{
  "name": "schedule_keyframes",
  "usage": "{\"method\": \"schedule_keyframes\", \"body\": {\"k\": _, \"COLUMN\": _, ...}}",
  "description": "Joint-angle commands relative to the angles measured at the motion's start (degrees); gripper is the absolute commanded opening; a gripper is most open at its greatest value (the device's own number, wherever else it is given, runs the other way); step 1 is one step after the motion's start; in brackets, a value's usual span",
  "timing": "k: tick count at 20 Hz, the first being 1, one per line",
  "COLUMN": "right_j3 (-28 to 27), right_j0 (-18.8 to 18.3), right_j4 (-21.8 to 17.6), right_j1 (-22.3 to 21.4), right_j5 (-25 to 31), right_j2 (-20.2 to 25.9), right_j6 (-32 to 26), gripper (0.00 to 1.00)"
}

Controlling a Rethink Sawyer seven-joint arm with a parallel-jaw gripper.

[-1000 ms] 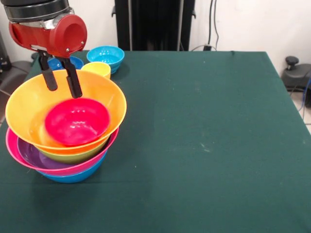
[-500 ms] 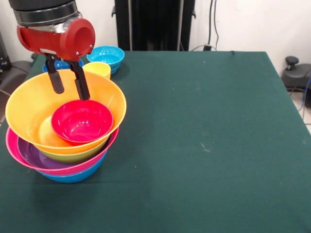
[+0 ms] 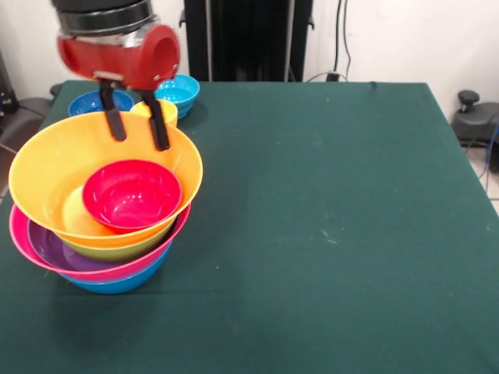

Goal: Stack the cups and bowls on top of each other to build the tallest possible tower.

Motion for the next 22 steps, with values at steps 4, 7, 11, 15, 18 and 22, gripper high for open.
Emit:
{"method": "schedule_keyframes", "body": {"k": 4, "right_j3": 12.86, "right_j0": 6.44, "right_j4": -3.66, "right_j1": -8.18, "right_j5": -1.98, "right_j2": -3.67, "right_j6": 2.06, "gripper": 1.00}}
{"method": "schedule_keyframes", "body": {"k": 7, "right_j3": 15.51, "right_j0": 8.13, "right_j4": -2.66, "right_j1": -11.44, "right_j5": -0.84, "right_j2": -5.29, "right_j6": 4.36, "gripper": 1.00}}
{"method": "schedule_keyframes", "body": {"k": 11, "right_j3": 18.24, "right_j0": 9.56, "right_j4": -1.92, "right_j1": -13.72, "right_j5": -0.20, "right_j2": -6.80, "right_j6": 5.15, "gripper": 1.00}}
{"method": "schedule_keyframes", "body": {"k": 15, "right_j3": 20.03, "right_j0": 10.16, "right_j4": -2.26, "right_j1": -14.54, "right_j5": 0.25, "right_j2": -7.83, "right_j6": 3.47, "gripper": 1.00}}
{"method": "schedule_keyframes", "body": {"k": 18, "right_j3": 21.56, "right_j0": 10.26, "right_j4": -2.27, "right_j1": -14.86, "right_j5": 0.15, "right_j2": -8.17, "right_j6": 2.66, "gripper": 1.00}}
{"method": "schedule_keyframes", "body": {"k": 22, "right_j3": 24.53, "right_j0": 10.36, "right_j4": -2.51, "right_j1": -15.93, "right_j5": -1.23, "right_j2": -8.85, "right_j6": 2.32, "gripper": 1.00}}
